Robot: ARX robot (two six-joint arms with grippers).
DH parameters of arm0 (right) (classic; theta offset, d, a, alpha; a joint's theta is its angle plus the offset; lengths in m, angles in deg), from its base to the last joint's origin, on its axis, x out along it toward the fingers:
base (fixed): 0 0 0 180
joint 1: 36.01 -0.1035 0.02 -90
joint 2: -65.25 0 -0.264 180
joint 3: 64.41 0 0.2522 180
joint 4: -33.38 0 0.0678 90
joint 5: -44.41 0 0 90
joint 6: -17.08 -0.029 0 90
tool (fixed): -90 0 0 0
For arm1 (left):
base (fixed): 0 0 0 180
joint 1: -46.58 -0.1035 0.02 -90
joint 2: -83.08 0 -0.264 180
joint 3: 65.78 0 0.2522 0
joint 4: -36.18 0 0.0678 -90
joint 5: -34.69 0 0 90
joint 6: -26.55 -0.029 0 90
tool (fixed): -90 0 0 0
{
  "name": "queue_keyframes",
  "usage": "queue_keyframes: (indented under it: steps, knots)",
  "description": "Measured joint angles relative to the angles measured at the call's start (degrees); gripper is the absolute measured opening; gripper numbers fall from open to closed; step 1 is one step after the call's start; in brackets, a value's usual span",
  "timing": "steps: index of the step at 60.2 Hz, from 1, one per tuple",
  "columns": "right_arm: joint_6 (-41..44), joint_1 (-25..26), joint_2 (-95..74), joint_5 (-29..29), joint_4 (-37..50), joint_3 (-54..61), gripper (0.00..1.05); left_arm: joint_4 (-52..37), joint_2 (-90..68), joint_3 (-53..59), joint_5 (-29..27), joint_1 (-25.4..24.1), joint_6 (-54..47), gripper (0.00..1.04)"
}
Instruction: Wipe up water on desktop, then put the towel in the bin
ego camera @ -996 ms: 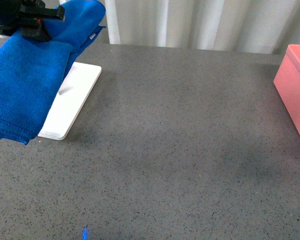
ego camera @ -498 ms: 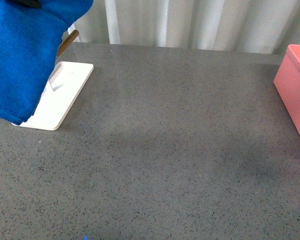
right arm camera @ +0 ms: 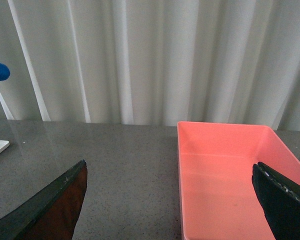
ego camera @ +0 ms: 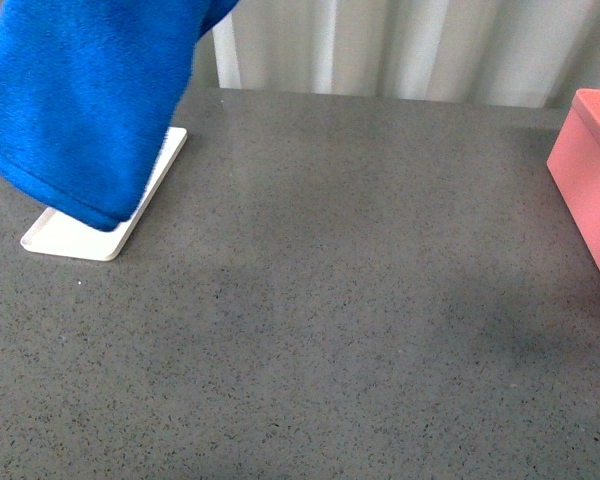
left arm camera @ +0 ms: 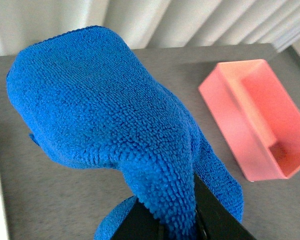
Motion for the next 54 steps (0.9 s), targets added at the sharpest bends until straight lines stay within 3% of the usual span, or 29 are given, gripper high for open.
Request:
queue_keyframes:
  steps: [11,22,35,42,49,54]
  knots:
    - [0.0,0.0,0.0,0.0,0.0,0.0,0.98,-9.0,3.9,5.9,4.0,4.8,6.0,0.04]
    - [0.0,0.0,0.0,0.0,0.0,0.0,0.98,-19.7,4.9,11.8,4.0,9.1,11.1,0.04]
    - [0.0,0.0,0.0,0.0,0.0,0.0,0.98,-20.3,4.9,12.7,3.8,9.9,12.3,0.04]
    - [-5.0,3.7,-11.8,-8.7,-11.6,-5.2,0.98,-20.3,4.9,12.7,3.8,9.9,12.5,0.04]
    - [-5.9,7.9,-25.6,-16.3,-5.6,-7.7,0.98,-20.4,5.0,12.7,3.8,9.9,12.5,0.04]
    - [-4.7,7.9,-33.7,-20.9,0.6,-9.6,0.98,-20.4,5.0,12.7,3.8,9.9,12.5,0.04]
